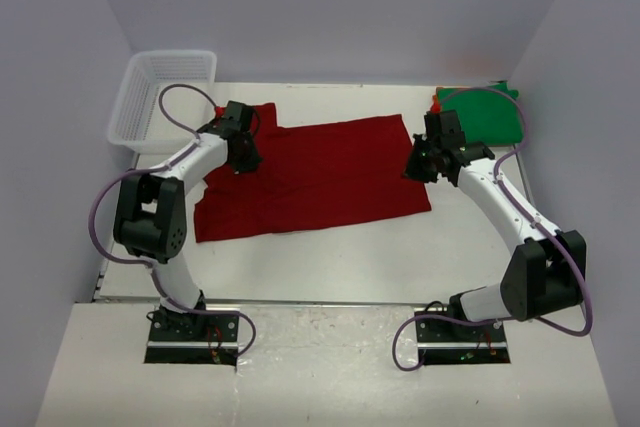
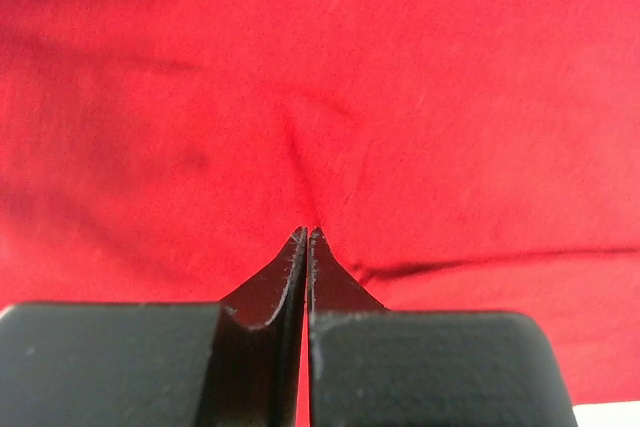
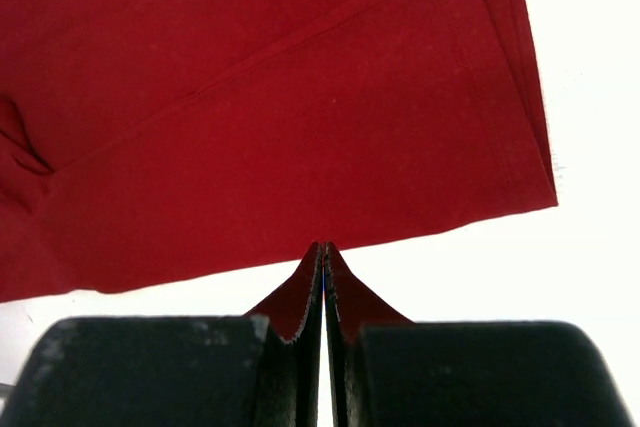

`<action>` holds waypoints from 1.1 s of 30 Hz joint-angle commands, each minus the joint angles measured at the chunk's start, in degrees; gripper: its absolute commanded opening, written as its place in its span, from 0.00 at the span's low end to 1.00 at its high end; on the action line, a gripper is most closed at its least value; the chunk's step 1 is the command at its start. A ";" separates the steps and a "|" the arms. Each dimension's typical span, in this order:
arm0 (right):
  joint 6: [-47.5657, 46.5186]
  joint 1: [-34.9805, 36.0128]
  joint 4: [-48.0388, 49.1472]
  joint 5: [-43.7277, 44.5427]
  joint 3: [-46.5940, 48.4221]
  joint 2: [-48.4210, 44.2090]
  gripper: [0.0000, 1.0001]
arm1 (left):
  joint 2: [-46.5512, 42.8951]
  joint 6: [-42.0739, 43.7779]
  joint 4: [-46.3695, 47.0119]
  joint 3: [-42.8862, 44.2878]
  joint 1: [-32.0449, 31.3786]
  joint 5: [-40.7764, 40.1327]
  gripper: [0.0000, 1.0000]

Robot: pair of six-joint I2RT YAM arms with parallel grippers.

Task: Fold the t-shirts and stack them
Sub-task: Fold the flattened tshirt in 1/3 of the way

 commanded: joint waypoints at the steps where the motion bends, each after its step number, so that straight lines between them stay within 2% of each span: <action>1: -0.66 0.07 1.73 -1.45 -0.59 -0.33 0.00 | 4.56 1.70 -0.34 5.46 -0.40 -1.42 0.00; 4: -0.48 0.07 2.43 -2.86 -0.68 -0.07 0.00 | 13.68 3.11 -3.22 15.71 -0.48 2.17 0.00; 6: -0.39 0.07 2.52 -3.38 -0.76 0.20 0.00 | 14.07 3.11 -4.46 18.12 -2.23 -0.18 0.00; 7: -0.48 0.15 2.61 -3.56 -0.94 0.11 0.00 | 11.28 3.11 -4.29 17.78 -3.37 -2.37 0.00; 8: -0.74 0.24 2.79 -3.65 -1.46 -0.24 0.00 | 9.42 3.20 -4.03 16.99 -5.91 -7.88 0.00; 10: -0.92 0.42 3.05 -2.61 -1.82 -0.42 0.00 | 3.38 3.29 -3.42 13.84 -7.95 -11.70 0.00; 15: -1.97 1.20 2.61 -5.57 -0.24 3.17 0.00 | -7.10 3.29 -3.50 5.22 -9.54 -9.60 0.00; 20: -3.20 8.14 2.79 -3.75 2.57 9.24 0.00 | -12.48 3.38 -5.87 -0.41 -9.54 -12.06 0.00; 25: -2.41 10.96 0.41 -1.63 6.79 18.81 0.00 | -6.88 3.55 -8.59 1.94 -9.45 -11.89 0.00; 33: -2.41 12.46 1.12 -1.98 7.58 23.22 0.00 | 5.78 2.67 -7.21 8.01 -8.84 -9.17 0.00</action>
